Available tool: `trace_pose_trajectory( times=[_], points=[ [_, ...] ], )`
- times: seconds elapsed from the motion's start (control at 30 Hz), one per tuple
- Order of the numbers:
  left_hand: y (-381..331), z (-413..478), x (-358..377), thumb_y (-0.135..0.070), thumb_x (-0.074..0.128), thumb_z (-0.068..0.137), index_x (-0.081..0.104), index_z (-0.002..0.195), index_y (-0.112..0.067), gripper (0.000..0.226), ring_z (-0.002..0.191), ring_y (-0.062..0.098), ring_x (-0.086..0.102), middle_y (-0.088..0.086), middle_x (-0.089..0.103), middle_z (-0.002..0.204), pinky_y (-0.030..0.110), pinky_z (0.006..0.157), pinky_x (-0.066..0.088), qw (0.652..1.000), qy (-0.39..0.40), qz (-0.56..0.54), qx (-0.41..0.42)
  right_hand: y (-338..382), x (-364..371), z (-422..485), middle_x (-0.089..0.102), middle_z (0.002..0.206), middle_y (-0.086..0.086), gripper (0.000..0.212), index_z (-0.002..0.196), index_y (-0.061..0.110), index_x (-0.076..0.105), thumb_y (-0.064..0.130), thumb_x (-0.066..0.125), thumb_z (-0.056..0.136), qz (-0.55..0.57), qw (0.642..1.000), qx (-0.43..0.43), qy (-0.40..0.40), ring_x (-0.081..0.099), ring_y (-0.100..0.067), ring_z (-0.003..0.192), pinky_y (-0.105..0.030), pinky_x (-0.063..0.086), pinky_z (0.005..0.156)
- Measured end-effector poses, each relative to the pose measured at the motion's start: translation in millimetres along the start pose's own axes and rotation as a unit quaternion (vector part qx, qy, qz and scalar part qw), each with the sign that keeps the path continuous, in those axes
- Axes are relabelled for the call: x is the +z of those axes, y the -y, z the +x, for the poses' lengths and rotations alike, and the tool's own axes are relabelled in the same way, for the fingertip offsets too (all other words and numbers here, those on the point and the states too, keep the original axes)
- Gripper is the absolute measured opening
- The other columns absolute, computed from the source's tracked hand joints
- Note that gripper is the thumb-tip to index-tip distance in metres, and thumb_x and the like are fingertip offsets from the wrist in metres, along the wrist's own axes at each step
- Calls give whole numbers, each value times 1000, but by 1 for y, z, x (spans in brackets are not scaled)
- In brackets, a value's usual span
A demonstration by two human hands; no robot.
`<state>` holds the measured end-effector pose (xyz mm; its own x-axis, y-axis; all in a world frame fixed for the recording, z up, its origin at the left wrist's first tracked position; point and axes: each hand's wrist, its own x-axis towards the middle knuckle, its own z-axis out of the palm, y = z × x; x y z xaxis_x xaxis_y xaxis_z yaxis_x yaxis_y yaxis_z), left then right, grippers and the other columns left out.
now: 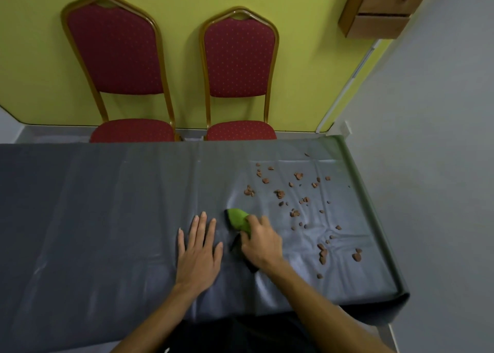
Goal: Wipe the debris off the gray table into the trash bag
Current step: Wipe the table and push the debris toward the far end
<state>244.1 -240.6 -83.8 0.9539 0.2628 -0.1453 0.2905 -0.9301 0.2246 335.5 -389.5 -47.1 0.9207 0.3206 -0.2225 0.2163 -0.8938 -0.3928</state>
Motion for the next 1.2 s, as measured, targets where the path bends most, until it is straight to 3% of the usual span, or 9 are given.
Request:
trace_pose_trajectory(
  times=[0.23, 0.4, 0.57, 0.7, 0.8, 0.9, 1.07, 1.2],
  points=[
    [0, 0, 0, -48, 20, 98, 24, 155, -18, 65, 152, 21, 7, 4, 11, 165, 56, 120, 12, 1000, 1, 4, 1, -9, -8, 20, 52, 104, -6, 23, 111, 24, 46, 34, 48, 91, -49, 998, -43, 10, 60, -32, 80, -38, 48, 61],
    [0, 1, -3, -51, 13, 97, 13, 157, -21, 67, 152, 19, -6, 1, -1, 165, 55, 121, 5, 1000, 16, 1, 10, -43, -34, 47, 52, 109, -8, 28, 120, 26, 48, 36, 49, 94, -65, 997, 32, -22, 60, -31, 86, -41, 52, 70],
    [0, 0, -5, -50, 14, 97, 15, 156, -20, 67, 152, 20, -5, 2, 0, 165, 55, 121, 5, 1000, 15, 4, 6, -26, -24, 37, 49, 109, -6, 29, 121, 25, 49, 34, 49, 94, -15, 998, 63, -25, 58, -29, 85, -39, 50, 68],
    [0, 0, -4, -48, 14, 97, 19, 156, -19, 66, 152, 20, 0, 3, 3, 165, 55, 121, 8, 1000, 13, 9, -2, 7, 5, 2, 50, 109, -3, 30, 123, 30, 50, 33, 47, 93, 4, 1000, -15, 14, 59, -26, 88, -41, 54, 73],
    [-1, 2, -3, -48, 17, 97, 19, 156, -18, 66, 152, 20, 0, 3, 3, 165, 55, 121, 8, 1000, 12, 6, 1, 5, 2, 3, 51, 107, -3, 29, 121, 31, 51, 34, 47, 93, -3, 1000, -24, 8, 60, -27, 89, -40, 53, 70],
    [1, 0, -2, -50, 17, 97, 17, 156, -20, 66, 152, 19, -1, 2, 2, 165, 54, 122, 5, 1000, 13, 4, 3, -11, -15, 22, 52, 108, -5, 27, 119, 30, 52, 35, 48, 93, -32, 999, -12, 8, 60, -30, 88, -39, 51, 66],
    [2, 1, -2, -52, 13, 97, 13, 157, -22, 67, 152, 18, -7, 0, -3, 165, 53, 122, 2, 1000, 17, -1, 10, -35, -37, 47, 51, 113, -8, 29, 121, 28, 49, 35, 51, 93, -17, 997, 68, -14, 60, -34, 91, -44, 51, 74],
    [3, 0, -2, -52, 16, 98, 16, 156, -21, 66, 152, 18, -4, 0, 2, 165, 54, 122, 5, 1000, 9, -6, 9, -32, -33, 46, 49, 114, -9, 30, 122, 26, 46, 33, 51, 93, -18, 996, 86, -26, 59, -33, 89, -42, 49, 68]
  ],
)
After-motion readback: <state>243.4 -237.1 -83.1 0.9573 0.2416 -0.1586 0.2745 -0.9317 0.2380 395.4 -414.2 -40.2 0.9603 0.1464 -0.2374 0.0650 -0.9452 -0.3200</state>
